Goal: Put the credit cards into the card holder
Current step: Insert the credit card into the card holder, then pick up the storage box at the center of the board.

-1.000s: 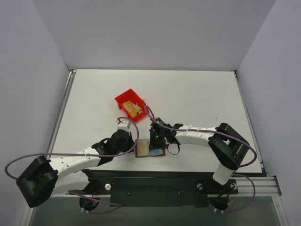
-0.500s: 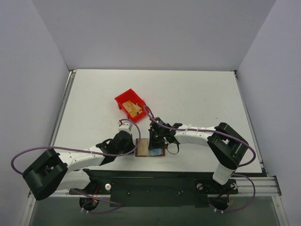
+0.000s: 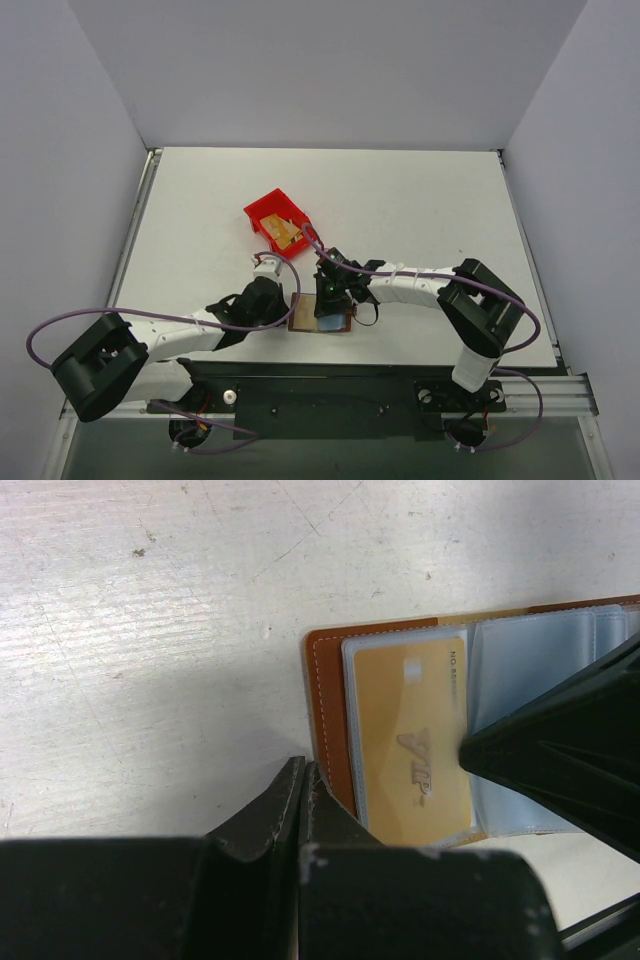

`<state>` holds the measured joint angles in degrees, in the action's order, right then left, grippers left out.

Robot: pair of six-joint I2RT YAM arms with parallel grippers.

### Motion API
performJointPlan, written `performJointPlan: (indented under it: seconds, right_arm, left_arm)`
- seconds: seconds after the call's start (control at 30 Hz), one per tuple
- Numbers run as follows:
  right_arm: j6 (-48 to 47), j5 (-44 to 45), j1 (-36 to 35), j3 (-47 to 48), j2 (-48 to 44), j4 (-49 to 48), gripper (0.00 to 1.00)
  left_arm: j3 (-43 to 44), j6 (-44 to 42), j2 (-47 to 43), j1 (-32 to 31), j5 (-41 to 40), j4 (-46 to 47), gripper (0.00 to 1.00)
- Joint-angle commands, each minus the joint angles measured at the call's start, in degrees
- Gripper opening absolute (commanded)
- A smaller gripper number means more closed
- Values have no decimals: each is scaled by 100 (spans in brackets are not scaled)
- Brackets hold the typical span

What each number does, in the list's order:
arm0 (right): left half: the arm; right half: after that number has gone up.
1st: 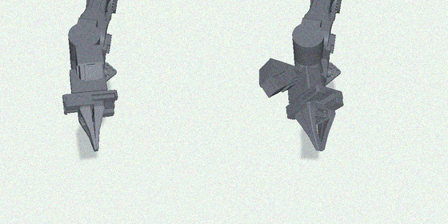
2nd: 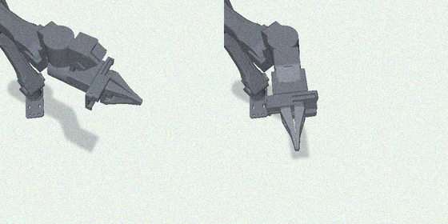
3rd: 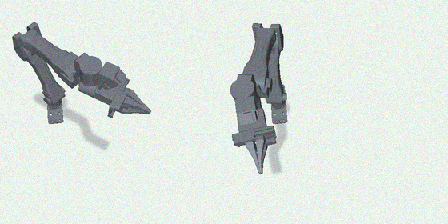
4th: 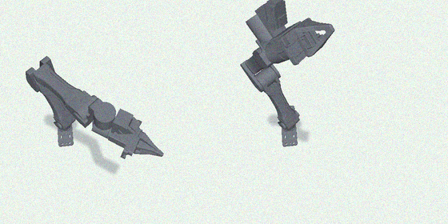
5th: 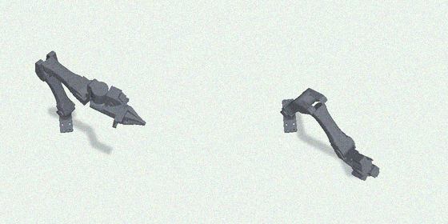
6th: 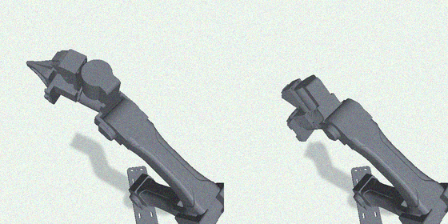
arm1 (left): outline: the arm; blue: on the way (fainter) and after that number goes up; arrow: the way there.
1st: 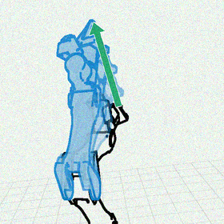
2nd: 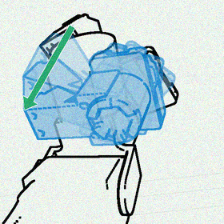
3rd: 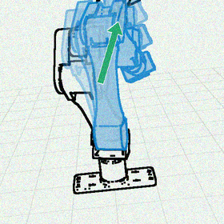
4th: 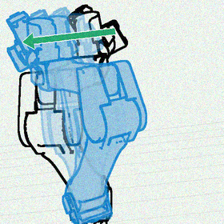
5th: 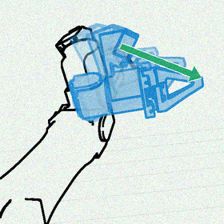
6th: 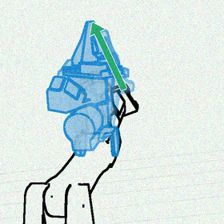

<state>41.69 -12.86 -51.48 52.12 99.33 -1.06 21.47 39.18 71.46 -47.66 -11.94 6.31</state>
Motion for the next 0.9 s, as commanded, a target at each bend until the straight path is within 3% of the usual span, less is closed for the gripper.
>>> performJointPlan:
  seconds: [0.0, 0.2, 0.43, 0.57, 0.73, 0.87]
  right_arm:
    - [-126, 126, -46, 158, -106, 308, 0]
    - [-126, 135, -28, 97, -369, 220, 0]
    - [-433, 574, 156, 334, -1020, 790, 0]
    - [-671, 513, 455, 711, -1074, 1133, 2]
    - [-856, 320, 780, 1037, -1196, 1345, 16]
    - [-952, 214, 947, 1125, -1346, 1468, 22]
  left_arm:
    - [6, -24, 52, -15, 184, -147, 0]
    - [32, 2, -35, -15, 184, -305, 0]
    - [348, 116, -1115, 169, -343, -1533, 0]
    - [726, 73, -1608, 608, -449, -2001, 21]
    - [1357, -261, -1688, 1634, -19, -1826, 45]
    - [2218, -464, -1022, 2793, 788, -1554, 49]
